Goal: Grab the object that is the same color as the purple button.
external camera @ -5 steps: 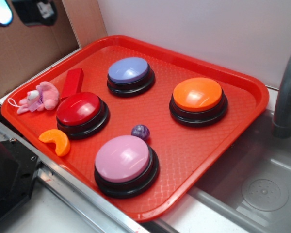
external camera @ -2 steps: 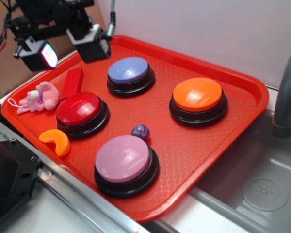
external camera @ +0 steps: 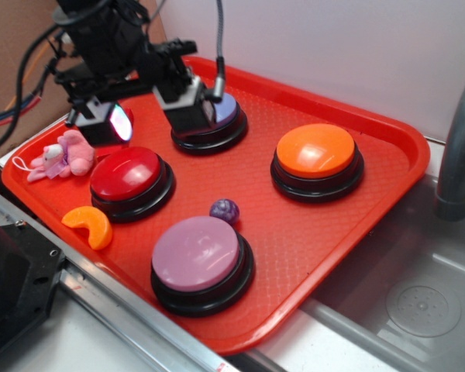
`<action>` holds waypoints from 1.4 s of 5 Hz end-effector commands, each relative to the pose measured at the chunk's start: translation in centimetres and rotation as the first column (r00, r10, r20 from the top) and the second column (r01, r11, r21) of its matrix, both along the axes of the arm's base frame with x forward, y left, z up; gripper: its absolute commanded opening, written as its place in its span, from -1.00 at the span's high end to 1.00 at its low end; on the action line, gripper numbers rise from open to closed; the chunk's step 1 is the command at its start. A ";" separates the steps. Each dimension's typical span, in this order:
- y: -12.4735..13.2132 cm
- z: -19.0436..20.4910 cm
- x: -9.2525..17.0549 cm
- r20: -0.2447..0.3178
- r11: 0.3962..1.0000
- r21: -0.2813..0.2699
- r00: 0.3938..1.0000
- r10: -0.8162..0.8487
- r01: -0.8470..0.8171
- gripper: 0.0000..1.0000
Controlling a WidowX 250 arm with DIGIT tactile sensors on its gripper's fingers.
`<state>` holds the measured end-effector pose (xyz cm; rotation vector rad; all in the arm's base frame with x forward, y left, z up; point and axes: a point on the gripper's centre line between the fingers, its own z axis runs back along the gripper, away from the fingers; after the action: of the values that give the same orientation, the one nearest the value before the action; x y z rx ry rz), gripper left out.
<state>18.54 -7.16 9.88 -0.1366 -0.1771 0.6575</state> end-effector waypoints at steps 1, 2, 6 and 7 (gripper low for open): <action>-1.5 -2.6 1.6 0.001 1.000 0.026 1.000 -0.009 0.009 -1.00; -1.9 -3.9 2.1 -0.014 0.999 0.043 1.000 -0.019 0.020 -1.00; -2.3 -7.0 3.7 -0.015 0.998 0.057 0.999 -0.030 0.031 -1.00; -2.5 -7.5 4.0 -0.027 0.999 0.019 0.999 -0.043 0.044 -1.00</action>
<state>21.20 -9.41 1.25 -0.0732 -0.1155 0.6197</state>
